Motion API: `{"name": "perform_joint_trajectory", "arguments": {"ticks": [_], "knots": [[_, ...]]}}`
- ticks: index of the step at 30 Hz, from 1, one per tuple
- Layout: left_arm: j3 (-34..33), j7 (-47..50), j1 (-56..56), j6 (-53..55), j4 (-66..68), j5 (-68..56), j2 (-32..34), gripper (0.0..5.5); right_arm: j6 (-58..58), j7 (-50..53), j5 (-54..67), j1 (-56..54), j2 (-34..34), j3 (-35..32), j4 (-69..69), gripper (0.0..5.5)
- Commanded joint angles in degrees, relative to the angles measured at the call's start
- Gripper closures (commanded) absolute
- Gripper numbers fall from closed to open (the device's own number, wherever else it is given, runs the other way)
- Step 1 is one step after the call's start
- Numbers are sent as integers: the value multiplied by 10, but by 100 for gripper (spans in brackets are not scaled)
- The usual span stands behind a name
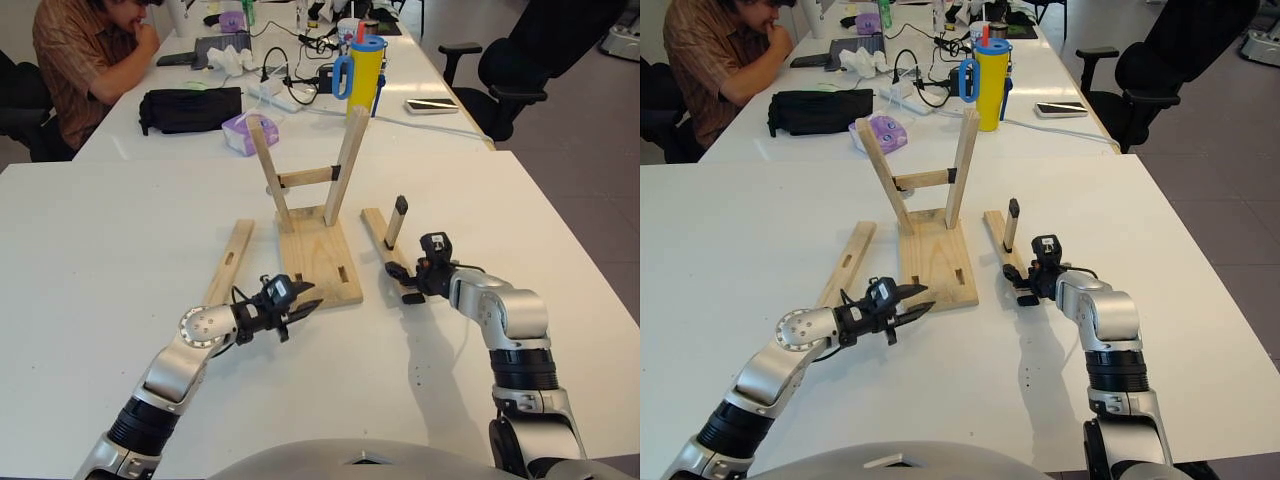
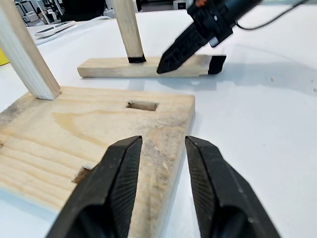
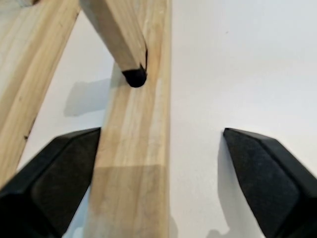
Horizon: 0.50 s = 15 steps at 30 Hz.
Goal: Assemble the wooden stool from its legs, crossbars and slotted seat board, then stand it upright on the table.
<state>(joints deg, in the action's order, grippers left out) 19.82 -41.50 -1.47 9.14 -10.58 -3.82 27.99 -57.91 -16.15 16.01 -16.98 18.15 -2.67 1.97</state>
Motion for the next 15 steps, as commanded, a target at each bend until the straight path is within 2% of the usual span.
{"name": "perform_joint_trajectory", "arguments": {"ticks": [1, 6, 15], "knots": [[21, 14, -3, -46, 37, 66, 16, 389, -6, -3, -6, 12, -7, 19, -16, 124], [26, 44, -13, -84, 91, 126, 17, 389, 17, -9, -15, 19, -3, 43, -11, 195], [9, 66, -30, -107, 133, 131, 7, 389, 107, -17, -52, 28, 3, 73, -8, 334]]}}
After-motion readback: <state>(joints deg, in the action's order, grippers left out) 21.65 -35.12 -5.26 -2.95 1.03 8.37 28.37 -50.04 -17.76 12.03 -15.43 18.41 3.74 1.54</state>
